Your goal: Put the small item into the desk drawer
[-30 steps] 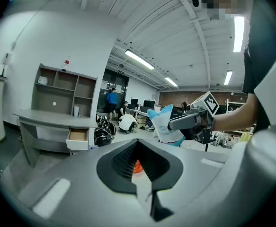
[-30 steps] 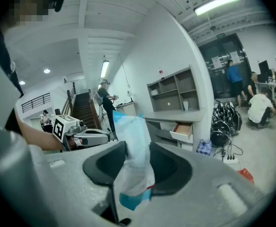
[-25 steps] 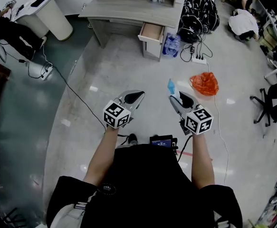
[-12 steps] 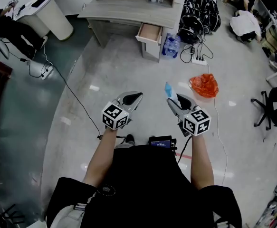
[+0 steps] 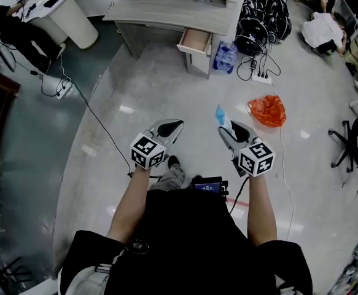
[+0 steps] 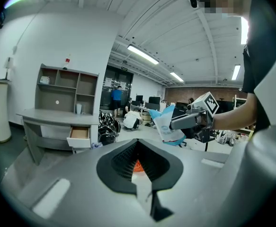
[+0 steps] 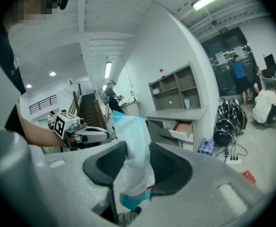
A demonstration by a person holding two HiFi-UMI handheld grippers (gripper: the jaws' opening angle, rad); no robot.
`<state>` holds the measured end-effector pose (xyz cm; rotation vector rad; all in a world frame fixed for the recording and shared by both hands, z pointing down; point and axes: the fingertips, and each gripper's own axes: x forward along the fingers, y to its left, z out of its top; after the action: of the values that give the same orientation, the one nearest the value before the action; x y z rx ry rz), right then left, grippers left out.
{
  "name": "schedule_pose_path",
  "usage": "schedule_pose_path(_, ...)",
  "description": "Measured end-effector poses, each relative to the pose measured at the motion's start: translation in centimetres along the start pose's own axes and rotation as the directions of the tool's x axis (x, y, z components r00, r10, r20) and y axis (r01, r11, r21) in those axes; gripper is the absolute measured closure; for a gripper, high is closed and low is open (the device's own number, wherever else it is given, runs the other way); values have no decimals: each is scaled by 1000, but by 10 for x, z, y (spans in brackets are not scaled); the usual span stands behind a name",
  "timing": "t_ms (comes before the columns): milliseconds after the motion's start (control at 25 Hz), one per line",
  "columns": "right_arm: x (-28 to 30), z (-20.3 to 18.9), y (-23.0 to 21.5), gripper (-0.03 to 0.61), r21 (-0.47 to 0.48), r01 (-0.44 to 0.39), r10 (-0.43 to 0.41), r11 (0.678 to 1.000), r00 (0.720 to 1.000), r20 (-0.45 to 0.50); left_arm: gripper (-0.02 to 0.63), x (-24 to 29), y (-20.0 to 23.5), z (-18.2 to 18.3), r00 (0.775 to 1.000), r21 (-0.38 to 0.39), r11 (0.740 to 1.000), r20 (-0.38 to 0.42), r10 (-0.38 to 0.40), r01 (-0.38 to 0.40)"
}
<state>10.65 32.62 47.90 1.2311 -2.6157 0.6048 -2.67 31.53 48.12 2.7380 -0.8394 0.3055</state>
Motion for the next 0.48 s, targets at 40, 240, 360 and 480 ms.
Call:
schedule_pose_path(40, 1, -2, -1, 414, 7, -2, 2, 1000, 1000, 0, 612, 1, 1, -1, 1000, -1, 1000, 0, 0, 0)
schedule_pose_path(240, 7, -3, -8, 414, 9, 15, -15, 1000, 1000, -3, 612, 10, 11, -4, 1000, -8, 1000, 2, -14, 14)
schedule_pose_path(360, 15, 3, -17, 414, -6, 33, -33, 999, 999, -18, 612, 22, 22, -1, 999, -13, 999, 6, -31, 31)
schedule_pose_path(480, 23, 4, -27, 414, -21, 47, -47, 999, 999, -27, 612, 34, 34, -2, 999, -12, 999, 12, -47, 47)
